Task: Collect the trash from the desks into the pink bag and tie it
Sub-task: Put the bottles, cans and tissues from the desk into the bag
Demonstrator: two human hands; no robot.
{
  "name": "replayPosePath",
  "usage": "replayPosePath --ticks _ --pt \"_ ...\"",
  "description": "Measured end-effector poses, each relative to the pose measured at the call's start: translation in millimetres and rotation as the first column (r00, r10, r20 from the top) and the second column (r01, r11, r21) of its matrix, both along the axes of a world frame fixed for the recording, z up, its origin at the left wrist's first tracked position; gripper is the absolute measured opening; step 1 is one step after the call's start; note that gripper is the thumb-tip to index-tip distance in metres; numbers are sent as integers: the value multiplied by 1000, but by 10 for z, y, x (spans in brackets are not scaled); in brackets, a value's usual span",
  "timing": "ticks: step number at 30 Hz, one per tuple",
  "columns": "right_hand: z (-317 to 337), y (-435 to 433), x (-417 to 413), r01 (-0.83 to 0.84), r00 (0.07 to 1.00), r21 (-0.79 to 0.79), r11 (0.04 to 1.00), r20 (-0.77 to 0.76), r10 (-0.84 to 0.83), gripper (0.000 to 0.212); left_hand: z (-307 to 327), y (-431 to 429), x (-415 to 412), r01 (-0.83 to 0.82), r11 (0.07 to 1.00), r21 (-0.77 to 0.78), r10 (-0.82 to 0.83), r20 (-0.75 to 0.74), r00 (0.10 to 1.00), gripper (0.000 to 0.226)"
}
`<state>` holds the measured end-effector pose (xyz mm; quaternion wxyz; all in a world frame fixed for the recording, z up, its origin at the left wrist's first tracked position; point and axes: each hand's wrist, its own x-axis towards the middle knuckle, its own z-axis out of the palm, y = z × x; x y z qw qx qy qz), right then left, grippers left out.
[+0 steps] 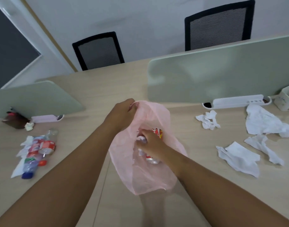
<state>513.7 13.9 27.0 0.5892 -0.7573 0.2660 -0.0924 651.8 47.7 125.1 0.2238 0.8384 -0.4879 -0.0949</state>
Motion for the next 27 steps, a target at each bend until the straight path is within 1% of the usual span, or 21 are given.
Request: replayPosePath --ticks 2,3,4,5,6,8,10,12,13,14,15,16,17,18,19,20,22,23,25,26,27 --pt "-74 15 146 -85 991 -160 983 -115 67 60 49 75 37 -6 1000 -11 6 1 1000 38" --pt "-96 11 165 -109 983 -203 973 -168 75 77 69 109 51 -5 1000 -17 5 0 1000 38" --pt "-111 2 145 -114 980 -229 967 -185 71 87 81 139 61 0 1000 -21 0 1 1000 38" --pt "-122 -13 86 -105 984 -246 964 -168 64 89 81 155 64 5 1000 -24 -5 1 1000 38" --pt "-151 -38 -1 -93 990 -260 961 -129 61 84 71 165 59 13 1000 -28 -13 1 1000 37" --pt "-187 -102 -248 -57 996 -291 955 -80 35 58 19 159 27 32 999 -37 -32 -4 999 37" --pt "-202 -171 -576 -3 997 -310 951 -79 -23 30 -72 107 -35 64 997 -37 -64 -3 998 36" --pt "-270 -292 -974 133 983 -307 942 -76 -164 13 -200 -7 -161 113 993 -37 -114 -13 993 36" --pt "-303 -373 -1144 205 968 -351 914 -66 -243 11 -256 -51 -204 126 992 -31 -126 -16 992 36" --pt "-344 -478 -1348 257 946 -423 869 -74 -316 14 -313 -118 -269 140 990 -21 -141 -22 990 35" --pt "-399 -590 -1544 271 918 -505 819 -122 -378 22 -369 -175 -328 153 988 -10 -153 -29 988 34" --pt "-483 -708 -1760 235 867 -574 785 -241 -436 41 -421 -248 -411 172 985 2 -171 -32 985 32" --pt "-586 -796 -1957 173 784 -603 778 -394 -480 68 -463 -307 -477 185 983 17 -185 -28 982 31" --pt "-696 -841 -2088 126 699 -623 772 -496 -515 91 -486 -317 -496 188 982 35 -187 -20 982 30" --pt "-804 -863 -2238 125 632 -661 740 -522 -573 105 -520 -375 -550 204 977 57 -204 -7 979 29" --pt "-885 -873 -2367 155 601 -707 690 -487 -634 113 -560 -438 -605 220 972 82 -221 8 975 29" --pt "-1028 -932 -2505 190 555 -772 607 -425 -715 121 -615 -515 -653 227 965 131 -233 30 972 28" --pt "-1078 -1003 -2566 180 516 -784 594 -439 -736 125 -647 -559 -669 228 962 150 -236 39 971 26" --pt "-1123 -1165 -2636 179 463 -711 680 -549 -696 123 -688 -613 -668 232 956 177 -246 58 968 19" --pt "-1148 -1232 -2655 217 462 -655 724 -585 -667 116 -718 -651 -669 233 954 188 -249 66 966 18" --pt "-1157 -1244 -2650 244 473 -625 742 -591 -654 104 -725 -666 -665 232 953 193 -250 75 965 19"
